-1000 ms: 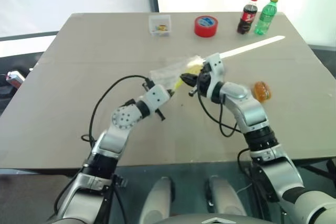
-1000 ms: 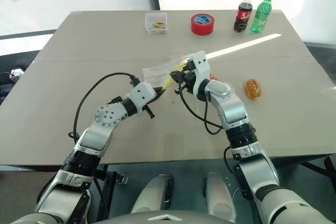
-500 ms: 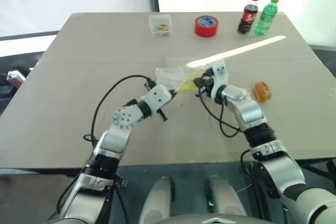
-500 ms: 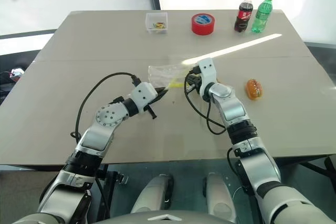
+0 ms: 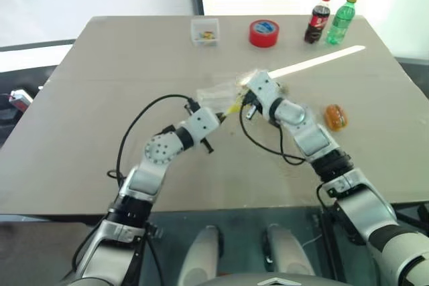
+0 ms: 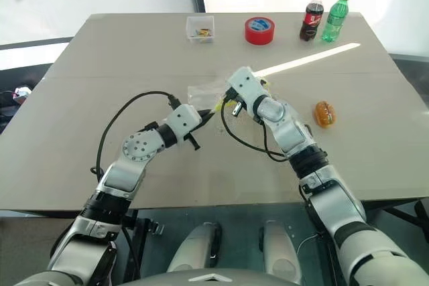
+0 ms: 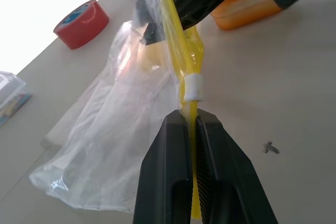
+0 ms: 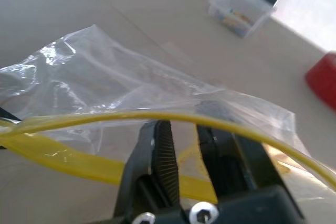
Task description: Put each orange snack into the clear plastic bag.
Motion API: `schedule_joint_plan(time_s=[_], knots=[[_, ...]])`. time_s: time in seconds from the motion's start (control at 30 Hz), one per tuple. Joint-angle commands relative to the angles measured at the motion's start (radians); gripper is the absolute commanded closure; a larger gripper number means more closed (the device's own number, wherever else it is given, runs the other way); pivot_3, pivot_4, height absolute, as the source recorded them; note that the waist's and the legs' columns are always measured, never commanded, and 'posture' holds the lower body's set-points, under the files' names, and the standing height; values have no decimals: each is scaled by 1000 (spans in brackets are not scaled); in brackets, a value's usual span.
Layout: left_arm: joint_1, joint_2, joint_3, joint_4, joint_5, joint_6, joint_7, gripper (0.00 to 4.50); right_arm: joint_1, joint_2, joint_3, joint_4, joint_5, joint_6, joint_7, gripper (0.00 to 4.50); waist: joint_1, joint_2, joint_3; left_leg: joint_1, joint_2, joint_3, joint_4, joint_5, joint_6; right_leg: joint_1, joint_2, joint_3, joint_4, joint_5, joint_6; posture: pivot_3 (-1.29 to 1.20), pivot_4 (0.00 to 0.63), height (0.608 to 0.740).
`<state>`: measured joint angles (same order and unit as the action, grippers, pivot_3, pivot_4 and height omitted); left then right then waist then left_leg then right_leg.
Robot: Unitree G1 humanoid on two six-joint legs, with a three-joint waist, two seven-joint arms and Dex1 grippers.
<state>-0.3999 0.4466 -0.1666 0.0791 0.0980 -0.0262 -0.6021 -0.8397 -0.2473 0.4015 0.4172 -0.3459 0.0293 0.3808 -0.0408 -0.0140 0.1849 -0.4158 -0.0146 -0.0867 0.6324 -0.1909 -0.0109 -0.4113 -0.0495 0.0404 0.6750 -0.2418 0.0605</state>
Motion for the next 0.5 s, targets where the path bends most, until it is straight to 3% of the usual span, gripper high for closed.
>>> schedule_joint_plan(time_s=[0.03,0.07,0.1,0.13,0.17,0.5], knots=[[-16,-1,8,-14,9,-8,18,4500,-37,-22,27,-4,-80,-93,-51,1607,-1,0,0,0,0,0,0,0,0,0,0,0,0,0,0,0,150,740],[-16,-2,8,-13,10,-6,20,4500,-39,-30,41,3,-104,-110,-53,1358,-1,0,0,0,0,0,0,0,0,0,0,0,-1,0,0,0,150,740],[-17,-3,7,-12,11,-5,23,4500,-39,-39,60,12,-133,-126,-55,746,-1,0,0,0,0,0,0,0,0,0,0,0,-1,0,0,0,150,740],[-17,-4,5,-13,12,-3,25,4500,-38,-48,76,20,-159,-140,-55,746,-1,0,0,0,0,0,-1,0,0,0,0,0,-1,0,0,0,150,740],[-17,-6,5,-14,12,-1,27,4500,-37,-59,93,28,-192,-154,-63,63,-1,0,0,0,0,0,-1,0,0,0,0,0,-1,0,0,0,150,740],[-26,-18,31,-24,5,32,67,4500,-37,-133,123,118,-336,-220,-137,24,-1,0,0,0,0,0,-1,0,0,0,0,0,-1,0,0,0,150,740]])
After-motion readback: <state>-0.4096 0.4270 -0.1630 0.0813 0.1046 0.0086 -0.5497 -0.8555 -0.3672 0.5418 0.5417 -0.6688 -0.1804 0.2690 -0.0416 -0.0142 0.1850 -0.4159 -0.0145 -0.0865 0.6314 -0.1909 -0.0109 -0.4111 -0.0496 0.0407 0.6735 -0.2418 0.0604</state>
